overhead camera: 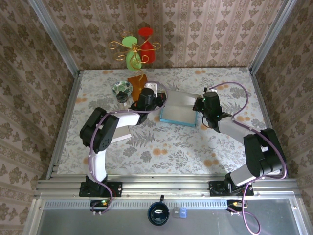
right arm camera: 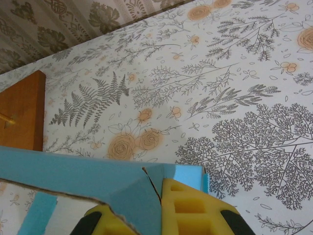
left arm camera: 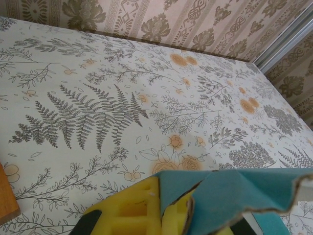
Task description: Fold the paper box
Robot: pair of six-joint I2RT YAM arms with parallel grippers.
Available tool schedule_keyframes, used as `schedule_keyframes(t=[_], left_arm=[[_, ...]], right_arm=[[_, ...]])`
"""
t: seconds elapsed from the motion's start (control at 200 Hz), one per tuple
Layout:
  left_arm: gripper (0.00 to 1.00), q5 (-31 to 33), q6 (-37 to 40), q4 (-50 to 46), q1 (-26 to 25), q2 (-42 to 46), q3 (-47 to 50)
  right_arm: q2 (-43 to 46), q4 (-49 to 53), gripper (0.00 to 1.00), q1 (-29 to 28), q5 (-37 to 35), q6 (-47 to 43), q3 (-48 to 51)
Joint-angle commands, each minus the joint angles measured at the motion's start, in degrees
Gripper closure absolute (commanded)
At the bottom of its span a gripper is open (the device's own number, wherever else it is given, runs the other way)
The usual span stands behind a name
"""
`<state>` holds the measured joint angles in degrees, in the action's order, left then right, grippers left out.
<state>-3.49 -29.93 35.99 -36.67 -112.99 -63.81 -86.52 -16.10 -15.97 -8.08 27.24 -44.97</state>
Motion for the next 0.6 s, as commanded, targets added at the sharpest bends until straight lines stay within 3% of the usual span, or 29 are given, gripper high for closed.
schedule_keyframes(t=[0.0,0.195,0.38,0.485,0.595], left_arm=[[1.00,-5.5,0.3,6.7,-1.3,-0.2,2.7],[1.00,-5.7,0.2,11.8,-2.0,0.0,7.3],[1.00,-3.2,2.1,12.7,-3.1,1.0,10.5],[1.00,-0.7,3.2,12.2,-3.7,1.7,11.9],[1.00,0.9,3.9,11.6,-4.3,1.8,12.4]], right_arm=[[1.4,-0.6,1.00,-2.2,0.0,0.6,2.8],[3.8,-1.1,0.98,-3.9,-3.2,-1.5,6.8],[7.2,4.3,0.89,-4.6,-5.3,-0.7,7.0],[10.6,8.4,0.81,-4.7,-5.1,2.0,6.4],[13.0,13.9,0.63,-4.9,-2.3,5.1,5.0]])
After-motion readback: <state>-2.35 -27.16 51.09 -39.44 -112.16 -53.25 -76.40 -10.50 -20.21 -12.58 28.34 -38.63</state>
